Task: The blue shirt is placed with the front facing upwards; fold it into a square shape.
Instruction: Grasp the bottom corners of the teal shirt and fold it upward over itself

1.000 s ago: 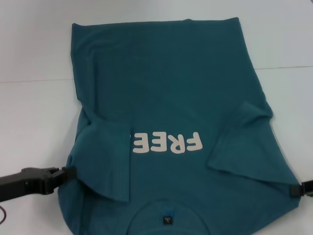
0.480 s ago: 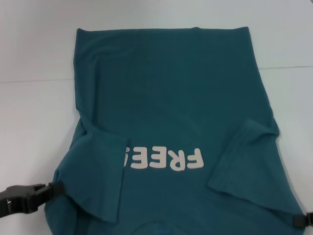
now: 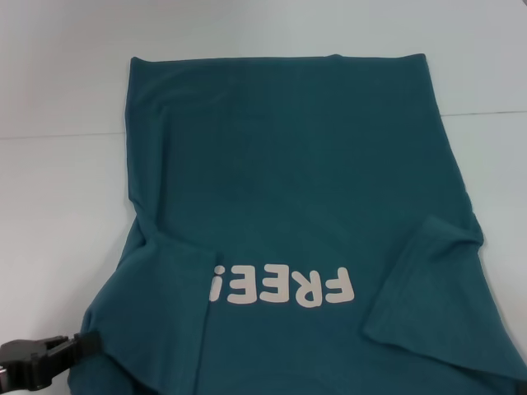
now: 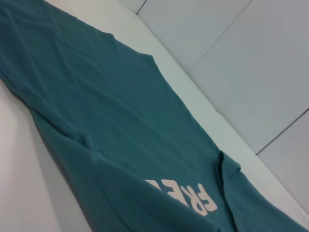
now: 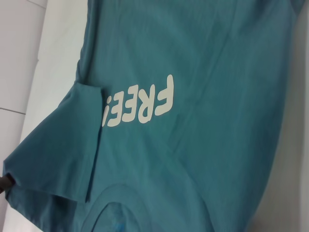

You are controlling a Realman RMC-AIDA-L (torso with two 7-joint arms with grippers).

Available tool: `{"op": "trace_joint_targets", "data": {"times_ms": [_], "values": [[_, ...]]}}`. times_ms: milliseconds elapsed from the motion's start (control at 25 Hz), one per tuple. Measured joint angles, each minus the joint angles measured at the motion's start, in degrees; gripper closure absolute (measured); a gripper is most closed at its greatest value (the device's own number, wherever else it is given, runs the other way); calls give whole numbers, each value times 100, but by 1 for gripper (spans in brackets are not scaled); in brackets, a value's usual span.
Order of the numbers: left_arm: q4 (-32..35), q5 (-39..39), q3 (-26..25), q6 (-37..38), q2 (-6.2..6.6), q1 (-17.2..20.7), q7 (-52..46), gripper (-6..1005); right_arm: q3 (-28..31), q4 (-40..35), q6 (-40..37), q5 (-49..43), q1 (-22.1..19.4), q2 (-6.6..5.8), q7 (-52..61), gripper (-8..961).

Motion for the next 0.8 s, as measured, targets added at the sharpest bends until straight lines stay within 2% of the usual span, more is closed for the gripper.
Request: {"op": "trace_joint_targets", "data": {"times_ms": [240, 480, 800], "values": [[15, -53, -279, 362, 0, 69, -3, 982, 1, -37, -197, -29, -126, 12, -24, 907], [0, -57, -292, 461, 0, 102, 10, 982, 56, -152, -358, -7, -256, 47, -94, 906], [-253, -267, -297, 311, 57, -206, 27, 982, 336, -84, -372, 478, 150, 75, -242, 905]]}}
